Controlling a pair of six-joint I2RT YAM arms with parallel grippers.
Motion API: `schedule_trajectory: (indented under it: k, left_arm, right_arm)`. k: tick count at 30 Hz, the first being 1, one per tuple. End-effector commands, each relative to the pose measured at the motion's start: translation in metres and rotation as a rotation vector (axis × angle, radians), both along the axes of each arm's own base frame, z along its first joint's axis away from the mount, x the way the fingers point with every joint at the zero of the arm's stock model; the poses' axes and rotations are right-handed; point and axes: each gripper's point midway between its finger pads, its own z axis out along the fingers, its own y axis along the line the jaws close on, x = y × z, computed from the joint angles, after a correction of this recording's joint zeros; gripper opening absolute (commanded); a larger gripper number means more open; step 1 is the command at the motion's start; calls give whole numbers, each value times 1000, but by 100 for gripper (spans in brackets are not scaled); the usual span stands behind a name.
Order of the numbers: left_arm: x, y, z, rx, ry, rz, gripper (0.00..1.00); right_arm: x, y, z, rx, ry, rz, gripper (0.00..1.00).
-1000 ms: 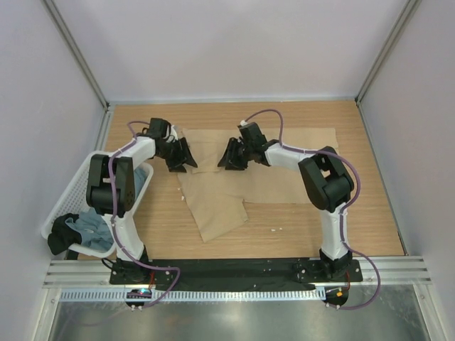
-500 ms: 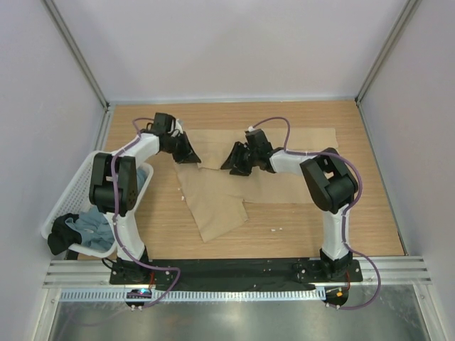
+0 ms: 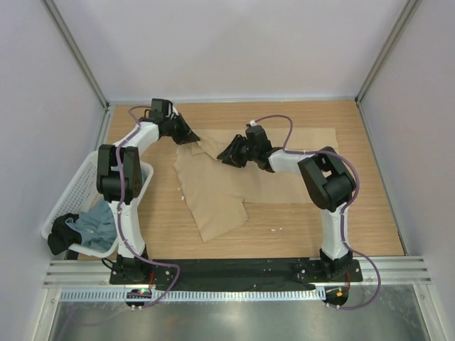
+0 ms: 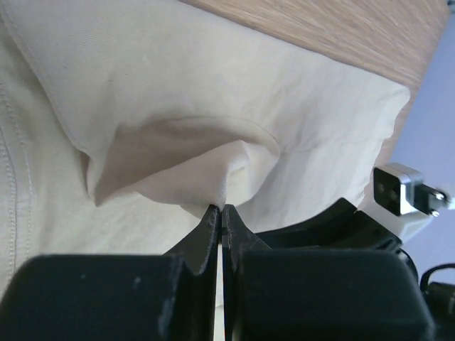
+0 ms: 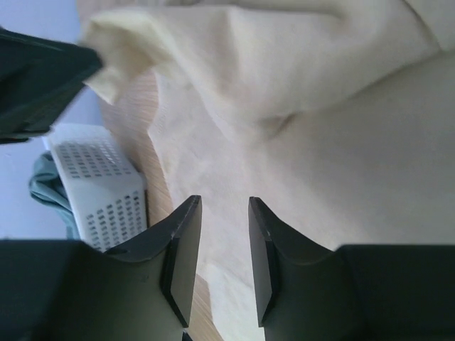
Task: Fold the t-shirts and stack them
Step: Fold the tshirt
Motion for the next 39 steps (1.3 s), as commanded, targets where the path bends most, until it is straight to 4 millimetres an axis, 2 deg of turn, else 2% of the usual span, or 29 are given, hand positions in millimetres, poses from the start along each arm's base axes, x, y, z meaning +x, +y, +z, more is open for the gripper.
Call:
schedule_trajectory:
  k: [1,6,12,13,20,21,34,39]
  left_arm:
    - [18,0,7,-43,-33,29,0]
    - [39,3,7,-75,-98,57,0]
    - [60,4,24,-127,-185,83,0]
    - [61,3,19,-132,-175,81,0]
    - [66,-2,7,-165,-152,80,0]
    - [67,-2,6,-167,-151,79,0]
    - [68,-3,9,-180,-163,80,0]
    - [67,-3,9,-178,-162,81,0]
  right_arm:
    - [24,19,22,108,-49,-37,38]
    - [36,22,18,138,-46,-71,34]
    - [40,19,14,130,-37,-82,33]
    - [42,19,13,135,-39,-83,34]
    - [49,21,7,163,-16,-103,37]
    - [51,19,1,158,-8,-110,37]
    - [65,17,-18,163,55,-211,35]
    - [70,18,-17,166,62,-252,35]
